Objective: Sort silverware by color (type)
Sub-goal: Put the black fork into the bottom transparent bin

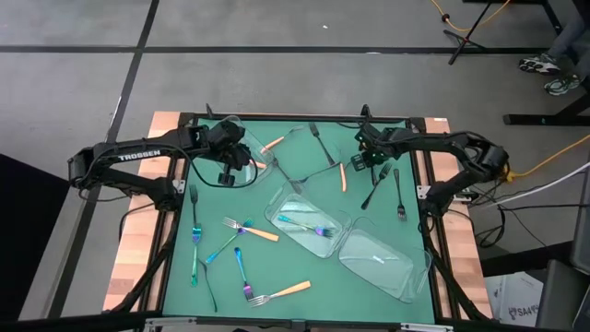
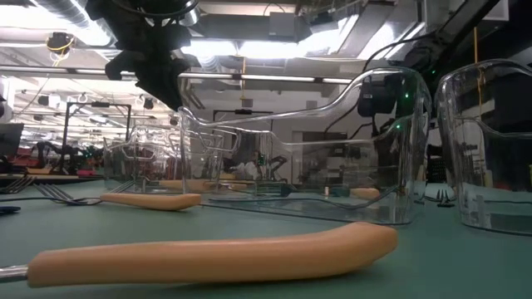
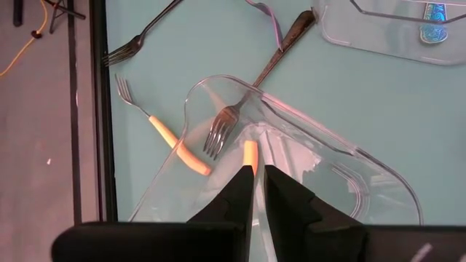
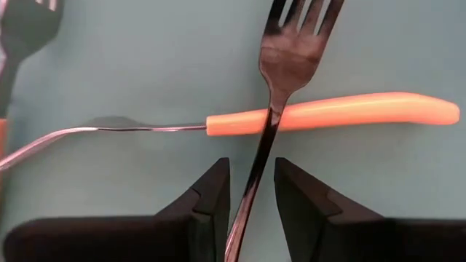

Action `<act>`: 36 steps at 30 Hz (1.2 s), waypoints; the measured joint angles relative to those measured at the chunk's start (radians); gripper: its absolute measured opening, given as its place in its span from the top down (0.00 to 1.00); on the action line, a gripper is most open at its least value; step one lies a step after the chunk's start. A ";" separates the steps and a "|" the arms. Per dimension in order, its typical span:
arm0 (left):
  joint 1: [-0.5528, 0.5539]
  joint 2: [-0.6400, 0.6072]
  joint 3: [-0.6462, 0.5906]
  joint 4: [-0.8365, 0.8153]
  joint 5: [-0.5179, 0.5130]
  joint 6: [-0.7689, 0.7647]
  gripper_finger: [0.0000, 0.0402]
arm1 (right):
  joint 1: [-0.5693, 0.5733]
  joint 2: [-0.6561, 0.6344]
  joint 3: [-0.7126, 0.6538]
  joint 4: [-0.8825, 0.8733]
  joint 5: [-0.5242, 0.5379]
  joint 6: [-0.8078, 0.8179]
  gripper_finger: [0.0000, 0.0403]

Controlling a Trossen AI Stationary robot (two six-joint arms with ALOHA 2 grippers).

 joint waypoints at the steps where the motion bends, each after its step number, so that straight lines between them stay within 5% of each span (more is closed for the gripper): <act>1: 0.000 0.000 0.000 0.000 0.000 0.000 0.93 | 0.000 0.005 0.000 0.000 0.000 0.000 0.76; 16: 0.000 0.000 0.000 0.000 0.000 0.000 0.93 | 0.000 0.010 0.000 -0.001 0.001 -0.001 0.99; 27: 0.000 0.000 0.000 0.000 0.000 0.000 0.93 | 0.000 -0.006 0.010 -0.023 -0.005 -0.009 0.99; 36: 0.000 0.000 0.000 0.000 0.000 0.000 0.93 | 0.022 -0.077 0.136 -0.205 -0.028 -0.043 1.00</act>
